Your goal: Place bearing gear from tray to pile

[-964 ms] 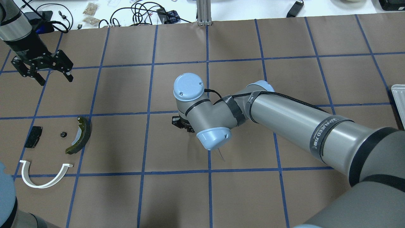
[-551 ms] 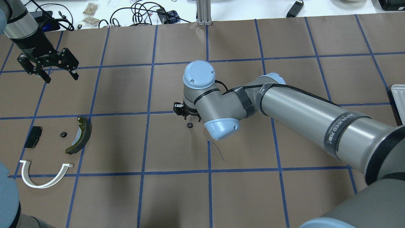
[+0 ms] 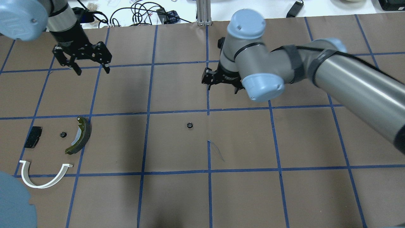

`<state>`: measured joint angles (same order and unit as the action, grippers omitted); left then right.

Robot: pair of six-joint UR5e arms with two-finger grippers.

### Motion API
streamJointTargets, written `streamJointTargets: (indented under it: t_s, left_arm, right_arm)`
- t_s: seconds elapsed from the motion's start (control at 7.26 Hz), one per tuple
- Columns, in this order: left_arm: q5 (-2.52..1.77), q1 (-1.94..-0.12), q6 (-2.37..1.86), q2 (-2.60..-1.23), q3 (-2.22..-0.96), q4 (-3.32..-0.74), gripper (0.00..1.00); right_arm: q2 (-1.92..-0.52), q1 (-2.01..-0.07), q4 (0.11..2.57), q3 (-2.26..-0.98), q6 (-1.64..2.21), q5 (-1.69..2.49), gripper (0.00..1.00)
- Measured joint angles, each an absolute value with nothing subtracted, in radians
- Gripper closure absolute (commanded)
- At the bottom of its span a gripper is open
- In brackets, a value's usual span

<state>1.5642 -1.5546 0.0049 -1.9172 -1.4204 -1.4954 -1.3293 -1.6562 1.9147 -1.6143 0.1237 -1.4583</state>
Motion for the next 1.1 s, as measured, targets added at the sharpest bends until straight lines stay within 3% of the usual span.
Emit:
streamJointTargets:
  t_s: [0.41,0.83,1.1]
  left_arm:
    - [1.553,-1.761,-0.196,-1.960,-1.540,-1.264,0.00]
    - [1.551,-1.849,-0.260,-1.993,-1.735,-0.999,0.00]
    - [1.549,-1.866,-0.261,-2.002,-1.792,-0.951,0.15]
  right_arm:
    - [-1.539,-1.512,1.624,-1.592,-0.042,-1.512,0.00]
    - [-1.596,-1.556,1.586,-1.583,0.049,-1.572,0.00]
    - [-1.583,-1.602,1.587,-1.570,0.103,-1.575,0.00]
